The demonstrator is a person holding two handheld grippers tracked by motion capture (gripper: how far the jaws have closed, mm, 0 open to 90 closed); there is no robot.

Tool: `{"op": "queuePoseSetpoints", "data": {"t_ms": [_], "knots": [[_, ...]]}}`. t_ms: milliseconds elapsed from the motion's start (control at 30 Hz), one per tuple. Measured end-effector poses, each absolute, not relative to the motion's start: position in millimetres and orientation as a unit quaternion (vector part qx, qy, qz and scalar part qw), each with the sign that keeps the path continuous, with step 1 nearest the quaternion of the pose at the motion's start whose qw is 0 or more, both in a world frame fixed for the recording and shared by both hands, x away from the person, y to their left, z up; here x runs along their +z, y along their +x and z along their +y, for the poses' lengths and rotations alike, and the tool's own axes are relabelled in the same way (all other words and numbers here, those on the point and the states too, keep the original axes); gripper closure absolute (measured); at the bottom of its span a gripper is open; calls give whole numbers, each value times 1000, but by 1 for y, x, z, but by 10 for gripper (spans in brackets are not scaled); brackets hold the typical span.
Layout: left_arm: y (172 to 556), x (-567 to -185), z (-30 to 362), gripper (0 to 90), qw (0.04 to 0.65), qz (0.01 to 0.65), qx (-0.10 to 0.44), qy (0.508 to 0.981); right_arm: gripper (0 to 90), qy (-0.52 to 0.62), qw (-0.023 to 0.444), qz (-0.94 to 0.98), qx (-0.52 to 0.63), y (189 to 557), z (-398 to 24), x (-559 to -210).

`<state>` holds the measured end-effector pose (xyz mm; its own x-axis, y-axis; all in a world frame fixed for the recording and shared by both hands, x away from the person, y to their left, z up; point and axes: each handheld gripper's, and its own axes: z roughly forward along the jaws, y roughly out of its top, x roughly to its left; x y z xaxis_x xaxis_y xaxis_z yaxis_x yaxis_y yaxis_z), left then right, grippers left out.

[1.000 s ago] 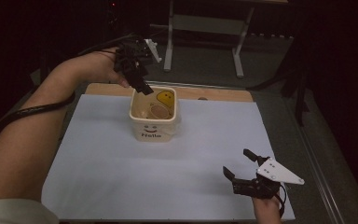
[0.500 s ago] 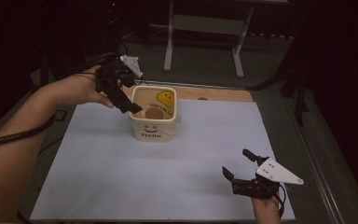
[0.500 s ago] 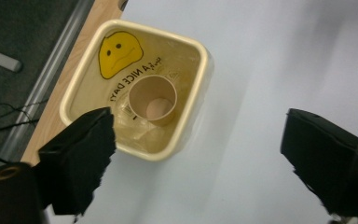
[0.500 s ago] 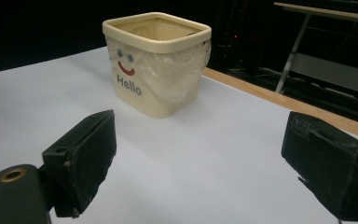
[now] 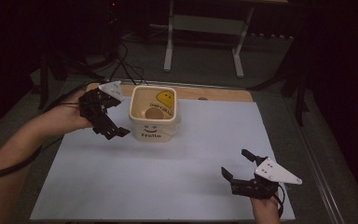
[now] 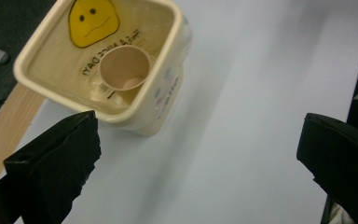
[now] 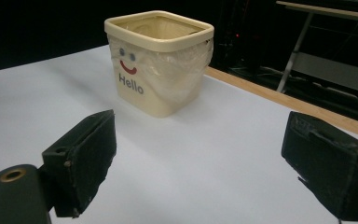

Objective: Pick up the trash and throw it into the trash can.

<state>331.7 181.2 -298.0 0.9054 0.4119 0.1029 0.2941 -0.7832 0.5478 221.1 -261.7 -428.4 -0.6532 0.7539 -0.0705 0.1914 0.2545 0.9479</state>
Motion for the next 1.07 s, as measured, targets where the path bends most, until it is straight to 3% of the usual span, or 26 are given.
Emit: {"op": "queuePoseSetpoints", "data": {"t_ms": [633, 1067], "knots": [[274, -362, 184, 5, 342, 180, 75, 919, 100, 320, 272, 741, 525, 220, -263, -427], [251, -389, 187, 5, 358, 180, 62, 914, 100, 319, 273, 742, 523, 221, -262, -427]]}}
